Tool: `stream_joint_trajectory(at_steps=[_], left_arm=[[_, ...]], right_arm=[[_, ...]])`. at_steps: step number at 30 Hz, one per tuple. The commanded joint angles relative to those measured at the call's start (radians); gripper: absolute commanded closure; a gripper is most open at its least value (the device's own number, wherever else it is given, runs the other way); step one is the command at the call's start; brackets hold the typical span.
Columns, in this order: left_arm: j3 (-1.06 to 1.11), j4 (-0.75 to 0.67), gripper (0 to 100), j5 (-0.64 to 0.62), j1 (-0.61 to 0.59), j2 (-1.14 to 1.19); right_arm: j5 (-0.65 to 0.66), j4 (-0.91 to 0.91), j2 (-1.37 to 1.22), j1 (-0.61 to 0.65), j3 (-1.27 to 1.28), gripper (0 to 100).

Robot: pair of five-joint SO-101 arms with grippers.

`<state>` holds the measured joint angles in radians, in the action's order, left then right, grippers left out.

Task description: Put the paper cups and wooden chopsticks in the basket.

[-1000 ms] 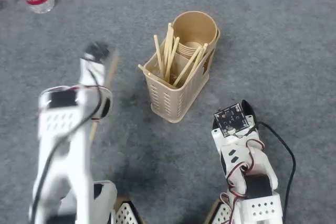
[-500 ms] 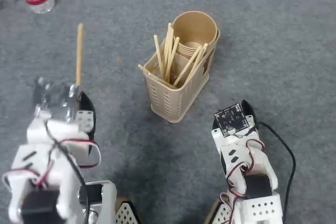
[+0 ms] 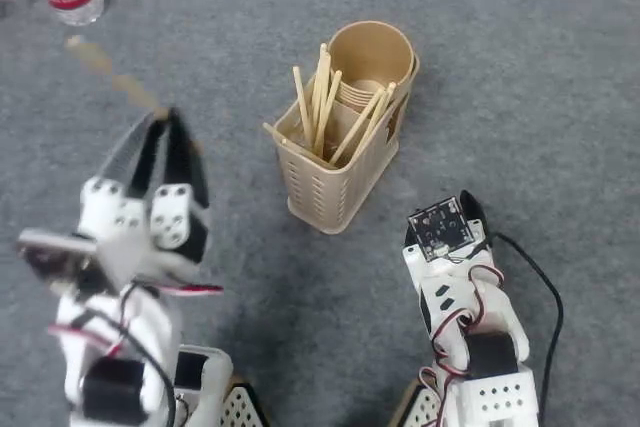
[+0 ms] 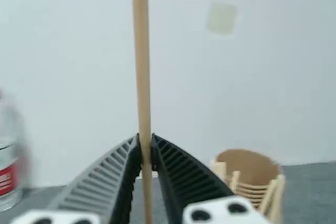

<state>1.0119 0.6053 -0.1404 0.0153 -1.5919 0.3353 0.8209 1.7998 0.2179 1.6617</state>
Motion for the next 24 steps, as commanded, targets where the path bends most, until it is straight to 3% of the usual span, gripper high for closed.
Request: stream_joint_trajectory(at_steps=[1,8,13,18,24], left_arm=[[-0.039,-0.160,99,-0.012,0.127,0.206],[-0.166,-0.249,99,-0.012,0.250,0.502],[-0.157,-0.331,99,-0.012,0.265,0.640],[-0.137,-0.473,97,-0.012,0.265,0.726],[-0.130,-0.473,96,-0.008,0.334,0.744]], right_arm=[[0.012,0.005,0.010,-0.004,0.018,76.4],[0.014,0.002,0.010,-0.004,0.018,76.4],[0.040,-0.001,0.010,-0.004,0.018,76.4],[0.048,-0.002,0.010,-0.004,0.018,76.4],[0.051,-0.002,0.010,-0.004,0.018,76.4]])
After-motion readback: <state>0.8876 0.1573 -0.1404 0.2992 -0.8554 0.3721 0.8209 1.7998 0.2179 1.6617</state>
